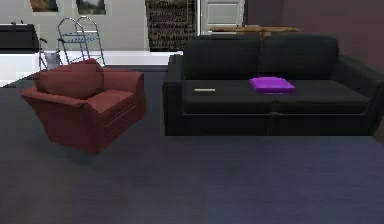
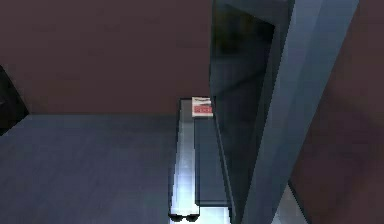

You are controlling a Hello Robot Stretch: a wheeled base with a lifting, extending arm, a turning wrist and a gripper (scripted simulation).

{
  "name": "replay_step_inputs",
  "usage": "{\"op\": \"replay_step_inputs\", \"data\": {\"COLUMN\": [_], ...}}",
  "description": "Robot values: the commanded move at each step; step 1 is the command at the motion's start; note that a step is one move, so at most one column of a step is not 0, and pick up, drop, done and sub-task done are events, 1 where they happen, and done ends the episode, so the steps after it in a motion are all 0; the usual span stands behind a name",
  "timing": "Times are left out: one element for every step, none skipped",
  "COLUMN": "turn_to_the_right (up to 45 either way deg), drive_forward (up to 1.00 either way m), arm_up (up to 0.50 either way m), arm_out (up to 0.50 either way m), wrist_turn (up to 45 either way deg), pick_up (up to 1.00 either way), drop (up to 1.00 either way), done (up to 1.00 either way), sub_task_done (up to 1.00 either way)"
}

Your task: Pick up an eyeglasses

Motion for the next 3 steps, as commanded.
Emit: {"op": "replay_step_inputs", "data": {"turn_to_the_right": [0.0, 0.0, 0.0], "drive_forward": [0.0, 0.0, 0.0], "arm_up": [0.5, 0.18, 0.0], "arm_out": [0.0, 0.0, 0.18], "wrist_turn": [0.0, 0.0, 0.0], "pick_up": [0.0, 0.0, 0.0], "drop": [0.0, 0.0, 0.0], "done": [0.0, 0.0, 0.0], "sub_task_done": [0.0, 0.0, 0.0]}}
